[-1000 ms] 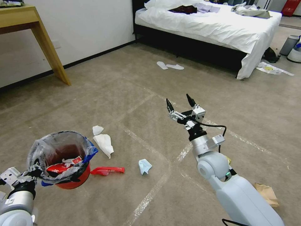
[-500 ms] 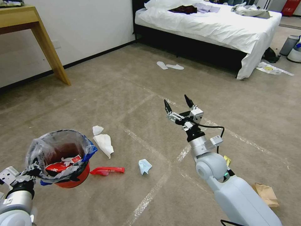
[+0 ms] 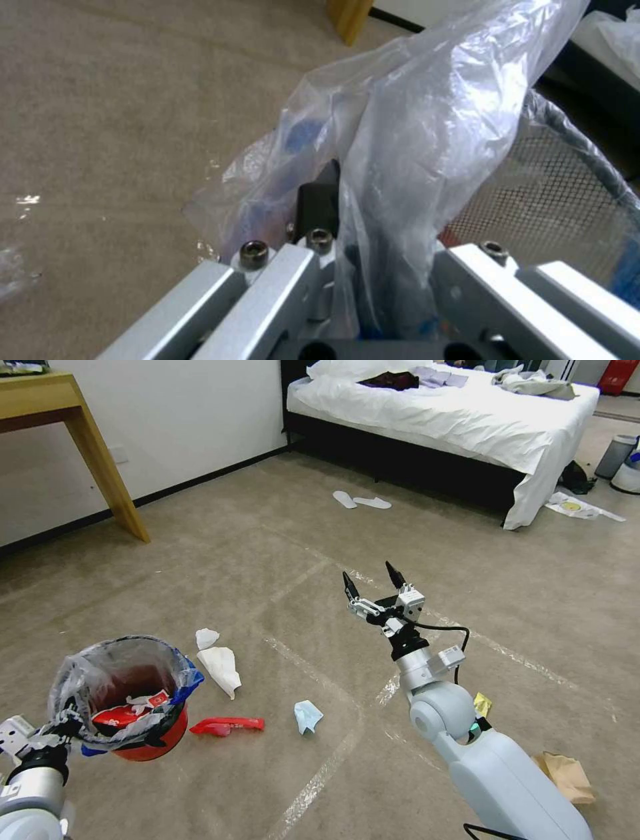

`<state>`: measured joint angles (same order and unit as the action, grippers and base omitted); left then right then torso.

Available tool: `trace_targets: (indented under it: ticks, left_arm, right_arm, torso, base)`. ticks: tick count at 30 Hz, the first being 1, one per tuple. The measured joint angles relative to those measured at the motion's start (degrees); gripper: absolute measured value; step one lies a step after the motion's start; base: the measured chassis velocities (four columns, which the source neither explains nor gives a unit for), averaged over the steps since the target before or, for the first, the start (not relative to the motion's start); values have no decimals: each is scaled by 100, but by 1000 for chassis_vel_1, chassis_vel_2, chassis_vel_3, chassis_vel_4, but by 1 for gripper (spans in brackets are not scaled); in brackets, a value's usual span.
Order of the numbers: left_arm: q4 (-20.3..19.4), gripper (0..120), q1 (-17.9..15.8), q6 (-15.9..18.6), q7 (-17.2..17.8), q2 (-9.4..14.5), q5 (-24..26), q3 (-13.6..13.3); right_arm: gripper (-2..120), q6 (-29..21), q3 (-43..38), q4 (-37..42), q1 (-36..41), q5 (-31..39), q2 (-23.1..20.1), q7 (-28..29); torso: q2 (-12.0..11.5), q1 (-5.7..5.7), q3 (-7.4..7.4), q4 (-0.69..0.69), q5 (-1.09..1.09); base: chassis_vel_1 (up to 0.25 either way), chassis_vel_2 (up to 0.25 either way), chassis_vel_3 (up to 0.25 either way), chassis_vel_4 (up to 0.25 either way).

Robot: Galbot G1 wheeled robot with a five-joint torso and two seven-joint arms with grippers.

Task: Pick up the trash bin and place the garbage on the floor into it.

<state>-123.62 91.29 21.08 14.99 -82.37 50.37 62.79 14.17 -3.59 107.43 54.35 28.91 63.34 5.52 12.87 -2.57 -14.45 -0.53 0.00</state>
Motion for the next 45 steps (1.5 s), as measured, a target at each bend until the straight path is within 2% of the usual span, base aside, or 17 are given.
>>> trace_targets:
  ticks: [4, 9, 10, 12, 13, 14, 15, 16, 18, 19, 22, 23, 25, 28, 30, 40, 45]
  left_arm:
    - [23, 3, -13, 0, 1, 3, -4, 1]
    - [53, 3, -17, 0, 2, 12, -15, -7]
    - [76, 3, -20, -1, 4, 19, -19, -5]
    - [96, 3, -21, -1, 5, 27, -20, 0]
    - [96, 3, -21, -1, 5, 27, -20, 0]
    - [100, 3, -20, -2, 6, 29, -21, 1]
    - [103, 3, -21, -3, 6, 29, -22, 1]
    - [103, 3, -21, -3, 6, 29, -22, 1]
    - [110, 3, -35, -7, 6, 9, -28, -5]
    - [110, 3, -35, -7, 6, 9, -28, -5]
    - [116, 3, -37, -23, 5, -24, -58, -15]
    - [116, 3, -37, -23, 5, -24, -58, -15]
    - [114, 3, -27, -44, -3, -51, -72, -18]
    - [108, 3, -20, -56, -8, -68, -77, -17]
    - [87, 3, 0, -67, -13, -95, -89, -5]
    - [26, 3, 44, -79, -18, -122, -70, 85]
    - [11, 3, 61, -82, -19, -113, -44, 124]
  right_arm:
    - [100, -42, 74, -23, -5, -19, -15, 77]
    - [100, -489, 319, -72, -137, 20, -20, 456]
    - [100, -1150, 560, -60, -222, 269, -28, 909]
    - [100, -2134, 910, -46, -331, 834, -30, 1550]
    - [100, -2134, 910, -46, -331, 834, -30, 1550]
    - [100, -2521, 1049, -59, -383, 1090, -22, 1805]
    - [100, -3232, 1307, -140, -476, 1554, -12, 2212]
    - [100, -3232, 1307, -140, -476, 1554, -12, 2212]
    - [100, -4142, 1722, -328, -650, 2174, 78, 2774]
    - [100, -4142, 1722, -328, -650, 2174, 78, 2774]
    - [100, -5021, 2143, -785, -884, 2759, 329, 3287]
    - [100, -5021, 2143, -785, -884, 2759, 329, 3287]
    - [100, -5340, 2458, -1417, -1105, 2977, 603, 3496]
    - [100, -5488, 2613, -1817, -1217, 3019, 779, 3532]
    - [100, -5670, 2822, -2597, -1399, 2991, 1133, 3511]
    - [100, -5679, 2959, -4015, -1596, 2443, 1766, 2880]
    - [99, -5407, 2966, -4693, -1704, 2110, 2040, 2536]
  torso:
    - [0, -1, -1, 0, 0]
    - [0, -1, 0, -1, 0]
    - [0, -1, 0, 0, -1]
    - [0, -1, 0, 1, -1]
    - [0, -1, 0, 1, -1]
    - [0, -1, 0, 0, -1]
    - [0, -1, -1, 1, 0]
    - [0, -1, -1, 1, 0]
    - [0, -1, 0, -1, -1]
    - [0, -1, 0, -1, -1]
    - [0, -1, 0, 0, -2]
    - [0, -1, 0, 0, -2]
    - [0, -1, 0, 0, -1]
    - [0, -1, 0, 0, -1]
    - [0, -1, 0, 0, -1]
    - [0, -1, 0, -1, -1]
    - [1, 0, 0, 0, -1]
  base:
    - [0, 0, 0, 0]
    - [0, 0, 0, 0]
    - [0, 0, 0, 0]
    - [0, 0, 0, 0]
    - [0, 0, 0, 0]
    - [0, 0, 0, 0]
    - [0, 0, 0, 0]
    - [0, 0, 0, 0]
    - [0, 0, 0, 0]
    - [0, 0, 0, 0]
    - [0, 0, 0, 0]
    - [0, 0, 0, 0]
    - [0, 0, 0, 0]
    - [0, 0, 0, 0]
    - [0, 0, 0, 0]
    - [0, 0, 0, 0]
    - [0, 0, 0, 0]
